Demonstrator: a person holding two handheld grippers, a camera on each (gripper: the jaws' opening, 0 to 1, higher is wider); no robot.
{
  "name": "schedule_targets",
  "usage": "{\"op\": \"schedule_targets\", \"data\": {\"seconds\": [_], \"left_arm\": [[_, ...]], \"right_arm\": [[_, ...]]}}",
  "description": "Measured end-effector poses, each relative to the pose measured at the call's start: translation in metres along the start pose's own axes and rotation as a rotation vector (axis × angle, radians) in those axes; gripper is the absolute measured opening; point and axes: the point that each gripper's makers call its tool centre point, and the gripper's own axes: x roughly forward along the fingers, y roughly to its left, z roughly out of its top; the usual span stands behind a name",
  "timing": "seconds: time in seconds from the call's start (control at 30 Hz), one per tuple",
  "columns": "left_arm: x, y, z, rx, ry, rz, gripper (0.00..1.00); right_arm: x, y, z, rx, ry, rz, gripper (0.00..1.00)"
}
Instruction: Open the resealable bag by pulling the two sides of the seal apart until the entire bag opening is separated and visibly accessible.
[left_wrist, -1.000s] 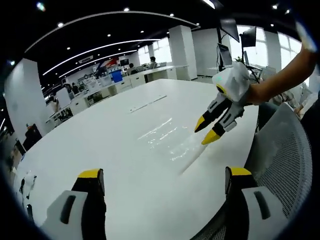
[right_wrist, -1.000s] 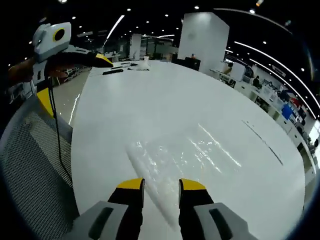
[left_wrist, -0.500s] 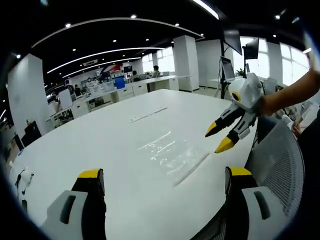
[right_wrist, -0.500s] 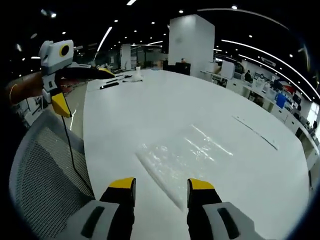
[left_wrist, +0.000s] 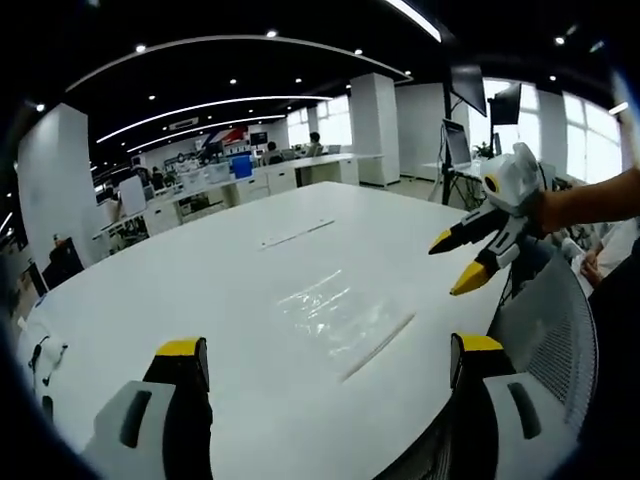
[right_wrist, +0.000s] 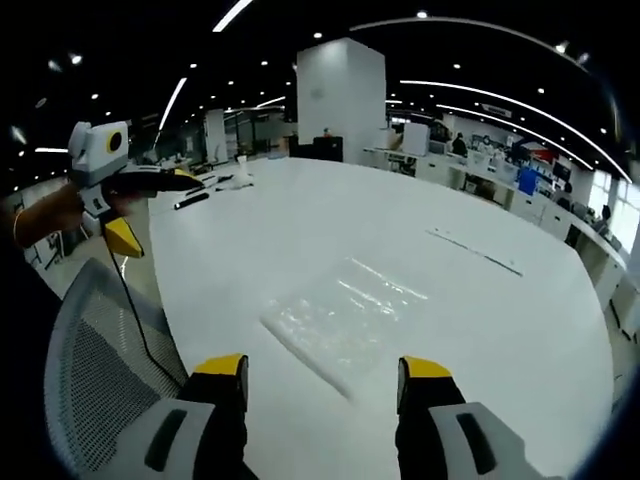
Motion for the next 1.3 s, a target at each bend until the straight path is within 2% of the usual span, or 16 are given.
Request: {"op": "schedule_targets", "data": {"seconds": [0.23,0.33,0.47,0.83,1.13,1.3], "left_arm": [[-0.002,-0.014,-0.002,0.017,0.010,-0.031,0.99],[-0.004,-0.015,-0.004,0.011,0.017,-0.030,0.99],[-0.005,-0.016,-0.001,-0.005,0.008,-0.018,0.99],[-0.005,-0.028,-0.004,-0.005,0.023,-0.023,0.98],[-0.007,-0.030,-0.006,-0.033,0.025,0.022,0.98],[-0.005,-0.036,-0.012,-0.049,0.048,0.034,0.96]], "right_arm": [[-0.009,0.006,-0.005,0.033,-0.020,-0.008,0.60],[-0.012,0.005,-0.011,0.039,-0.019,-0.022,0.59],[-0.017,0.002,-0.019,0.086,-0.023,-0.036,0.59],[-0.030,-0.004,-0.022,0.120,-0.043,-0.043,0.59],[-0.037,-0.005,-0.027,0.118,-0.046,-0.020,0.59],[-0.039,-0.005,-0.033,0.121,-0.040,-0.010,0.59]]}}
